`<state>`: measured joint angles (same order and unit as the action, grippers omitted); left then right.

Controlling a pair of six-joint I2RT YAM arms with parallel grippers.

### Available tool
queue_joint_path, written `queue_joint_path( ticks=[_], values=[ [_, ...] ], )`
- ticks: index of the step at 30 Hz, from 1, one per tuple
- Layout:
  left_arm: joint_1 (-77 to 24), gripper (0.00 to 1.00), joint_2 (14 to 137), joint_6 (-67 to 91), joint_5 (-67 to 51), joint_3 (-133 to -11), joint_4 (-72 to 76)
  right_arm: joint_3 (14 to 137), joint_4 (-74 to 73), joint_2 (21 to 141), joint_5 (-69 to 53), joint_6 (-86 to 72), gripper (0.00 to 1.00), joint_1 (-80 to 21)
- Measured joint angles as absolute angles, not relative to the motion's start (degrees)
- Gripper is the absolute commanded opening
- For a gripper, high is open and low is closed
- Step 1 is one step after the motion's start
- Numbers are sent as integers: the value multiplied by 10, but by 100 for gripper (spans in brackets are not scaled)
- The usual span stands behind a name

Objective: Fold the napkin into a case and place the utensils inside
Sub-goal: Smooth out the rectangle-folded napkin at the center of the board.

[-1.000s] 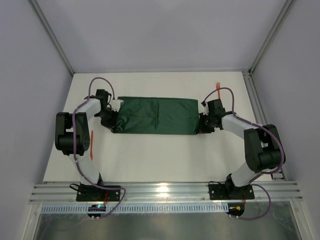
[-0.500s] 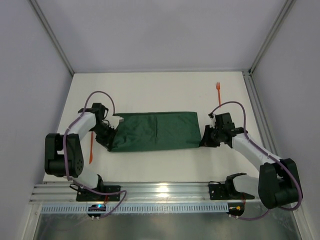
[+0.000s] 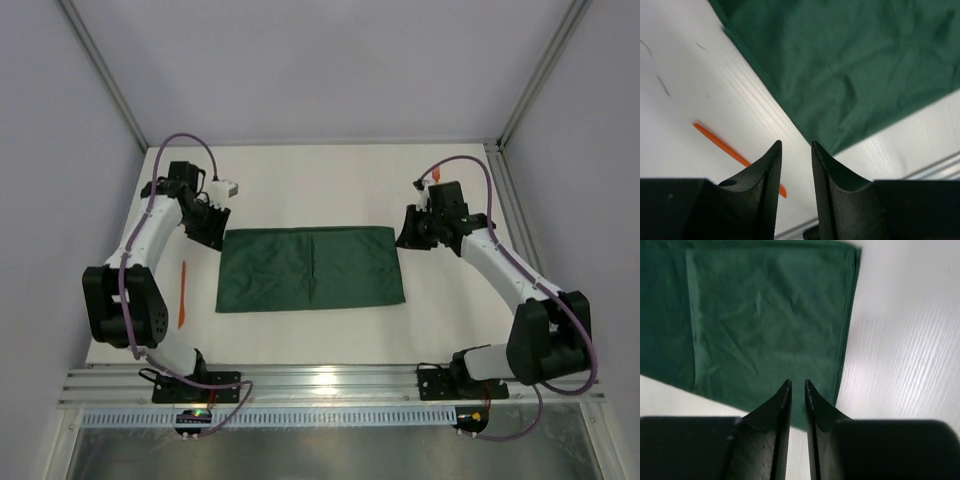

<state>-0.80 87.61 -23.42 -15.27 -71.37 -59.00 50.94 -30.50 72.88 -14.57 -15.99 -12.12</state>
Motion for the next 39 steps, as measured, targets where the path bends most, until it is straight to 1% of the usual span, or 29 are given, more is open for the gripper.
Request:
queue_joint_path(
  ticks=[3,6,9,12,21,26,28,33,37,39],
  values=[
    [-7,30,956,-204,-152,-776,-539,586,-272,828,-136,-128,18,-119],
    [-7,30,1046,-183,-148,-819,-513,635,-251,922,-138,-111,18,-110],
    [-7,31,1123,-170,-136,-848,-496,665,-243,991,-137,-102,19,-99],
    [-7,32,1155,-166,-124,-857,-490,687,-244,1036,-136,-91,22,-93],
    [-7,31,1169,-169,-111,-875,-473,706,-239,1065,-136,-73,24,-93],
    [-7,24,1172,-171,-113,-867,-471,706,-238,1078,-136,-69,24,-93],
    [-7,18,1172,-173,-117,-863,-471,707,-238,1080,-136,-67,24,-93],
    [-7,10,1172,-181,-127,-859,-471,719,-231,1091,-139,-65,25,-93],
    [-7,9,1172,-183,-131,-859,-470,730,-222,1111,-142,-65,25,-93],
    [-7,11,1172,-184,-131,-859,-470,733,-219,1116,-144,-65,25,-93]
  ],
)
